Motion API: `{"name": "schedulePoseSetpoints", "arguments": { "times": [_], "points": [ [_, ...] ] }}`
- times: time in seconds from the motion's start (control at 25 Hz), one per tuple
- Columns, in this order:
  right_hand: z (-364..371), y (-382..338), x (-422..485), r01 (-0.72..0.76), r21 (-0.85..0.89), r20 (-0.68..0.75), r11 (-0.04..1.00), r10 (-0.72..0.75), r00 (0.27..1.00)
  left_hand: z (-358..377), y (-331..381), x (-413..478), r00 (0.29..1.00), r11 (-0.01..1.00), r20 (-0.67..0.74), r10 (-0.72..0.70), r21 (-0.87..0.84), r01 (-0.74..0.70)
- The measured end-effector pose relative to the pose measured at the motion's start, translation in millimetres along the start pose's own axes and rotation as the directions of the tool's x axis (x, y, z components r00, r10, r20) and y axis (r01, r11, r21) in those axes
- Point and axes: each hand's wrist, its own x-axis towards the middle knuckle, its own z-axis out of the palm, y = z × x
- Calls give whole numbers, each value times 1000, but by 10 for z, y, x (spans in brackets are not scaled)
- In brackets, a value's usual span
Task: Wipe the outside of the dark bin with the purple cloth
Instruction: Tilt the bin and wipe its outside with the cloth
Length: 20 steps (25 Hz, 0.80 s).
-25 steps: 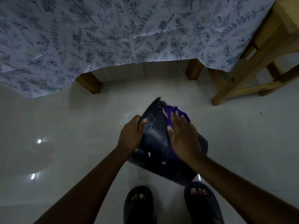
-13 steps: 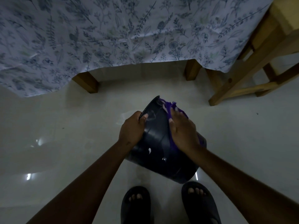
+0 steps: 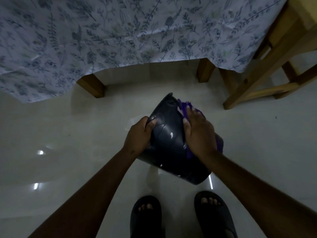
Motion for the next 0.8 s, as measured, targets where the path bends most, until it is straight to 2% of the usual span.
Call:
{"name": "schedulePoseSetpoints", "arguments": {
  "times": [0.12, 0.24, 0.44, 0.48, 0.56, 0.68, 0.8],
  "points": [
    [164, -222, -588, 158, -160, -3, 974, -161, 987, 22, 49, 119, 1000, 999, -5, 16, 48, -16],
    [164, -276, -566, 257, -153, 12, 954, -258, 966, 28, 112, 148, 999, 999, 11, 38, 21, -38],
    [12, -75, 216, -16, 5, 19, 1000, 16, 1000, 42, 211, 249, 999, 997, -32, -25, 70, 27],
    [47, -80, 118, -7, -27, 14, 1000, 8, 1000, 54, 195, 255, 999, 995, -35, -41, 86, 44],
    [141, -175, -311, 119, -144, 31, 982, -115, 993, 67, 120, 271, 997, 992, -45, -57, 112, 62],
    [169, -294, -644, 222, -151, 66, 963, -214, 975, 77, 51, 216, 999, 996, -51, -18, 87, 22],
    [122, -339, -12, 129, -73, 65, 989, -125, 990, 67, 39, 137, 998, 998, -59, -1, 57, 4]
  ]
}}
